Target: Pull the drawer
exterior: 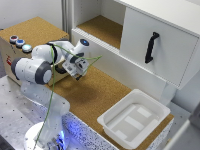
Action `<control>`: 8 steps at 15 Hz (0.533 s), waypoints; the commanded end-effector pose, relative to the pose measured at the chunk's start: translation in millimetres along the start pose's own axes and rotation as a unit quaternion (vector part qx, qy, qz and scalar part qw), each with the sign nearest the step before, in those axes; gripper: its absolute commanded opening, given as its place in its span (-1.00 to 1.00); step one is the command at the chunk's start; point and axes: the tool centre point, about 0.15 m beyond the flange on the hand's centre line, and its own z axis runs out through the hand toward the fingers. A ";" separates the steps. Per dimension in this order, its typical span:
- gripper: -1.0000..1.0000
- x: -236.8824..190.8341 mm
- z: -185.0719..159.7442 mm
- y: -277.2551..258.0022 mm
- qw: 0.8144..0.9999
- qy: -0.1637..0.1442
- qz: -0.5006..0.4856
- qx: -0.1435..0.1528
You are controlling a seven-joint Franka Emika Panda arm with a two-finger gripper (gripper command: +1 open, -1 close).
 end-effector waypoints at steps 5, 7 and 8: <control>1.00 20.1 -49.2 -29.8 0.992 0.021 0.007 -0.123; 1.00 16.9 -67.1 -32.1 0.990 0.037 0.009 -0.134; 1.00 14.5 -77.7 -33.7 0.989 0.048 0.012 -0.142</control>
